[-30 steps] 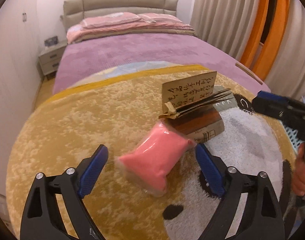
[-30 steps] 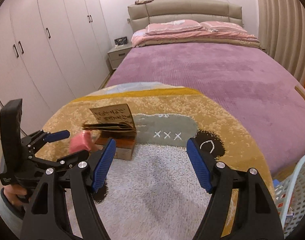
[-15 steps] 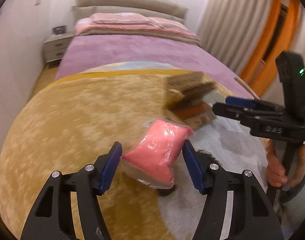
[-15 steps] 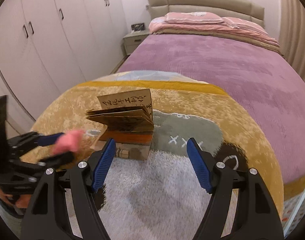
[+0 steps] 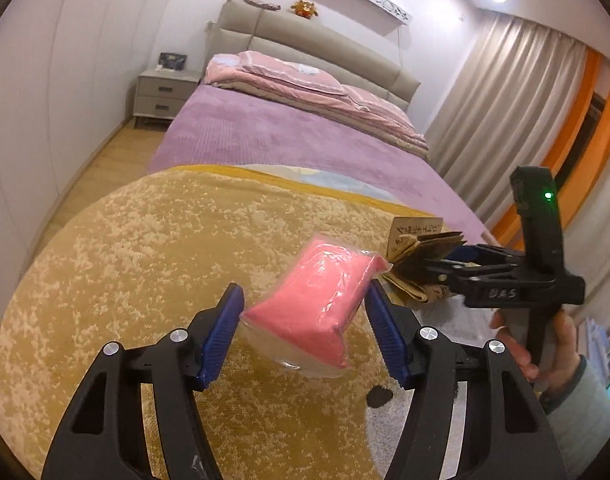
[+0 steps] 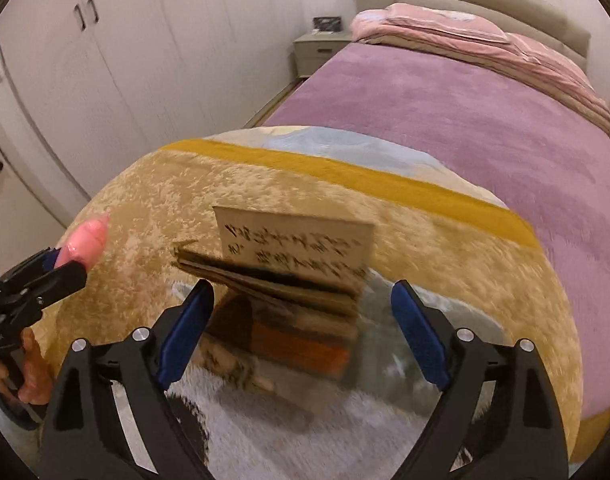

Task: Collect trash
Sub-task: 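Grasp the pink plastic bag with the left tool while the right tool grasps the brown cardboard box, then carry the pink bag and cardboard box into the basket and release both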

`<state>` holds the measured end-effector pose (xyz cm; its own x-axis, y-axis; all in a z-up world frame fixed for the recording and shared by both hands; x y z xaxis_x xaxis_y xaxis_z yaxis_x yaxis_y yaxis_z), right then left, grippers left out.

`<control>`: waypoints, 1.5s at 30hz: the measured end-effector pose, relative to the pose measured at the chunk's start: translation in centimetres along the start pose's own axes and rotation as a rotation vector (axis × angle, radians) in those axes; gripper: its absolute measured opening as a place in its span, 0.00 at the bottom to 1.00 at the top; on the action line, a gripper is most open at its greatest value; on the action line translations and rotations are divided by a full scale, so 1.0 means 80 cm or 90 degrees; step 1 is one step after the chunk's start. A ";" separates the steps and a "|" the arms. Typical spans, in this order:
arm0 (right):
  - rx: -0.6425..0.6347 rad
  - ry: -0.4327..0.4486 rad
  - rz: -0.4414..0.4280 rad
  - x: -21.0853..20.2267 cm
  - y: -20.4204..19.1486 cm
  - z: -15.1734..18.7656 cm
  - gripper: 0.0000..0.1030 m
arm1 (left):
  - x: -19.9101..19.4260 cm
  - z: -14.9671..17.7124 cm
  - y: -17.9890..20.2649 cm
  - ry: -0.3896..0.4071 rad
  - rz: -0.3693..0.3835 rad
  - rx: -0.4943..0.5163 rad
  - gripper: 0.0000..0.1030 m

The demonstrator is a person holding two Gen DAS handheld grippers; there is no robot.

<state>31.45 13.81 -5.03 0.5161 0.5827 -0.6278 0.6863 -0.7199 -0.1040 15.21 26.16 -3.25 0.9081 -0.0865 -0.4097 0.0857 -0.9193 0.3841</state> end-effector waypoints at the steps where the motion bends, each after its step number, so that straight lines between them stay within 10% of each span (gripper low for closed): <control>1: -0.002 -0.001 -0.007 0.002 -0.003 -0.001 0.83 | 0.000 0.000 0.001 0.000 0.001 0.000 0.59; 12: -0.047 0.043 -0.017 -0.032 -0.055 0.019 0.71 | 0.000 -0.002 -0.008 0.005 0.012 -0.006 0.59; 29: 0.040 0.123 0.116 -0.171 -0.036 0.071 0.71 | -0.005 0.003 0.027 -0.009 0.032 0.043 0.59; 45: 0.191 0.204 0.305 -0.347 0.079 0.134 0.71 | -0.033 0.016 0.241 -0.033 0.204 0.137 0.59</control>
<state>15.97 -10.92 3.45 0.8884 0.2218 -0.4018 0.1936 -0.9749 -0.1101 13.91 8.20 4.18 0.8525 -0.3970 -0.3400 -0.2921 -0.9012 0.3201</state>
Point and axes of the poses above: each gripper's, at about its wrist camera, not at the fingertips, and x roughly the way its jaws point, y to its right, z to its underside, the point moved 1 cm from there along x, roughly the way its jaws point, and after that the axes turned 13 degrees about y, right-handed, at the moved point
